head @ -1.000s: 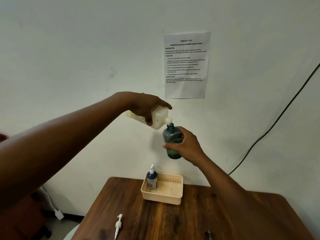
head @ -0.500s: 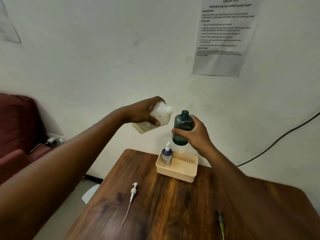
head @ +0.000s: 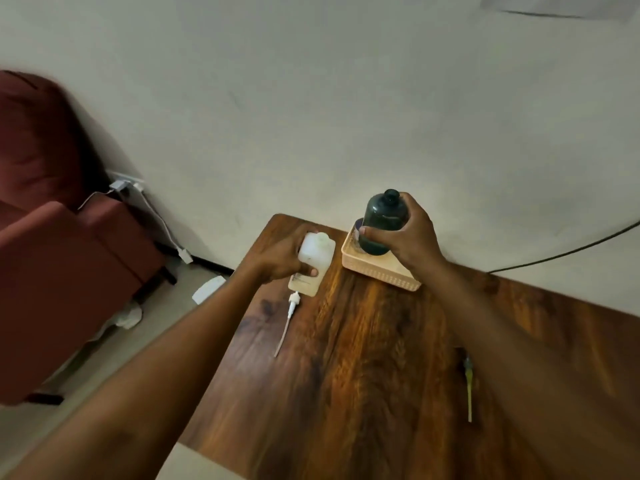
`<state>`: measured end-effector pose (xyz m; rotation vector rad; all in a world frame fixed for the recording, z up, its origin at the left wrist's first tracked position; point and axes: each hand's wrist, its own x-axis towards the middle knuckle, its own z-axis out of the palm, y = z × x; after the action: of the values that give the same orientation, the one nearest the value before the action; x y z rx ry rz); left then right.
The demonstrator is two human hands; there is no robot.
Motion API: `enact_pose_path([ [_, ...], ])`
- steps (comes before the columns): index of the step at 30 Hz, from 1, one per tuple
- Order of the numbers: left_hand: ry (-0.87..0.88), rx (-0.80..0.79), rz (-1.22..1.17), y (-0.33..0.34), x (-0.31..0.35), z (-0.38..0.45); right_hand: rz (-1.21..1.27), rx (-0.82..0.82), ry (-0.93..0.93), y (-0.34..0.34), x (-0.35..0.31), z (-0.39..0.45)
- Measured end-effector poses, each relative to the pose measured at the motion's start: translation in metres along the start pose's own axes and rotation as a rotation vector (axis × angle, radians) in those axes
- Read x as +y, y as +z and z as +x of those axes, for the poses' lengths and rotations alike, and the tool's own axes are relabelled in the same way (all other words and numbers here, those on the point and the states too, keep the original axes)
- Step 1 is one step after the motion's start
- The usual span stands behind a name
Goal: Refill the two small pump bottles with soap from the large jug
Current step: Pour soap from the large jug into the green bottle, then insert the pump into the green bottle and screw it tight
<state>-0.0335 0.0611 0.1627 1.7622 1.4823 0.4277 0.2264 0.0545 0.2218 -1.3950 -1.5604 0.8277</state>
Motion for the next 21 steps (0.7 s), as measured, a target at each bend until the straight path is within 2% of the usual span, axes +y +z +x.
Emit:
enact_pose_path([
  [6, -0.016, -0.012, 0.125, 0.038, -0.052, 0.010, -0.016, 0.004, 0.022, 0.031, 0.026, 0.008],
  [15, -0.093, -0.101, -0.142, 0.085, -0.118, 0.030, -0.034, -0.006, 0.090, 0.069, 0.061, 0.011],
  [21, -0.088, -0.086, -0.232, 0.101, -0.140, 0.032, -0.016, 0.002, 0.121, 0.081, 0.070, 0.007],
])
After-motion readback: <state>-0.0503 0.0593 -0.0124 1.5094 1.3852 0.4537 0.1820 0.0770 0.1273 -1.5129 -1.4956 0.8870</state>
